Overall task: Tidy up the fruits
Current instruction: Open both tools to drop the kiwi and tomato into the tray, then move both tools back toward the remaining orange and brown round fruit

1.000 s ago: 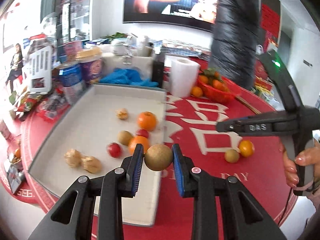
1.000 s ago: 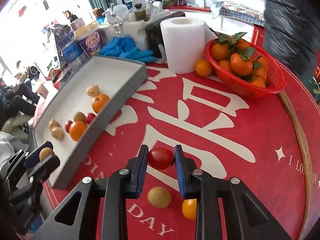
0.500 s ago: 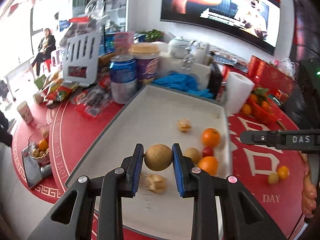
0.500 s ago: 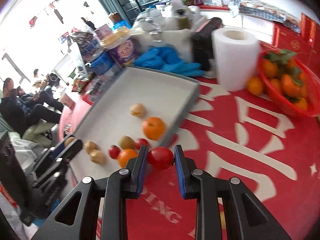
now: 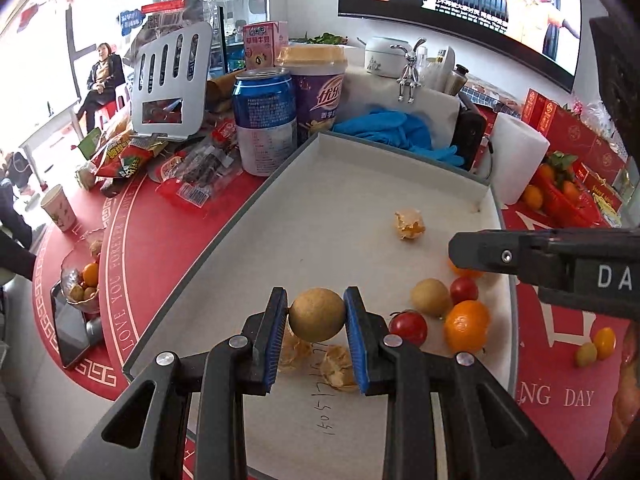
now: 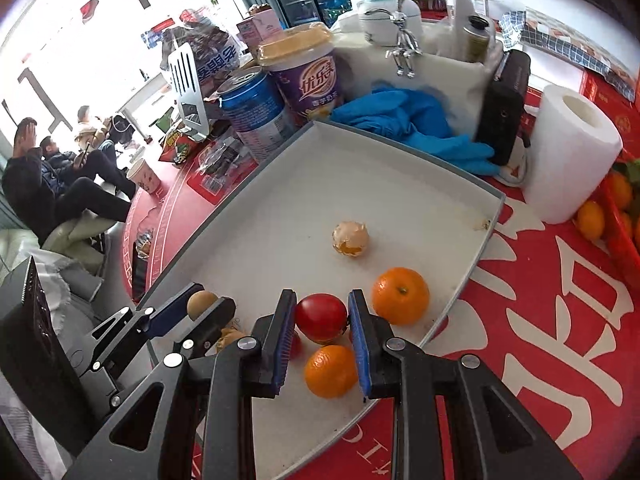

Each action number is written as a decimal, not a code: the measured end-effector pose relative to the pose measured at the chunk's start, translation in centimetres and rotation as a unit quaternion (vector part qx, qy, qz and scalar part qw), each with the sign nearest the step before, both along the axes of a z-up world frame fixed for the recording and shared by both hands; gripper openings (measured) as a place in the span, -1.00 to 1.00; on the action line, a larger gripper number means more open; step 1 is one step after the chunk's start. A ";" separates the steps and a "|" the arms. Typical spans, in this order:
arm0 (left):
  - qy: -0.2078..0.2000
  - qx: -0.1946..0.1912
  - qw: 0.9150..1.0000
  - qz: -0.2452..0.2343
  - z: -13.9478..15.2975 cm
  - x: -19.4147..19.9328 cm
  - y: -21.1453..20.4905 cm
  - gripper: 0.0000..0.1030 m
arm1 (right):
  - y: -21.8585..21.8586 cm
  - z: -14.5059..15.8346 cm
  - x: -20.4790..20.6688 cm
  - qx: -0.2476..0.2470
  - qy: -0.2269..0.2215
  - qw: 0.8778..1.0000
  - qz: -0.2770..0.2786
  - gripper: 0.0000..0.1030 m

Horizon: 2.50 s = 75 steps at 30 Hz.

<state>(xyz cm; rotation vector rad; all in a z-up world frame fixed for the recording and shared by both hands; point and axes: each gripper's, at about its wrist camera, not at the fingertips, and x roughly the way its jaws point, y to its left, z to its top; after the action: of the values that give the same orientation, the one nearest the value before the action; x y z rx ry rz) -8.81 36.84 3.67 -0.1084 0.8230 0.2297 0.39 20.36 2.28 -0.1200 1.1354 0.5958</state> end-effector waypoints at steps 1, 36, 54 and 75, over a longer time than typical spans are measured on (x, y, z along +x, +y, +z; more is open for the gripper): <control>0.001 0.000 1.000 0.001 0.0 0.0 0.0 -0.37 | 0.0 0.0 0.0 -0.001 -0.001 1.000 0.001 -0.45; -0.005 0.013 0.984 -0.179 2.3 -2.1 -12.5 0.63 | -22.1 1.2 -1.0 -0.075 -0.024 0.970 -0.229 1.00; 0.045 0.013 0.962 -0.267 -2.0 0.1 -21.5 0.63 | -30.1 -1.9 -7.6 -0.146 -0.083 0.948 -0.271 1.00; 0.072 -0.001 0.973 -0.220 -4.2 4.4 -22.2 1.00 | -29.9 -2.2 -8.0 -0.140 -0.104 0.944 -0.281 1.00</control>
<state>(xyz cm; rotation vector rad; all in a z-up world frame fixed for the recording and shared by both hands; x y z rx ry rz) -4.39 14.62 -0.49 0.0920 0.9690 -0.1841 -7.59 -9.52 0.11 -0.0922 0.9818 -0.0887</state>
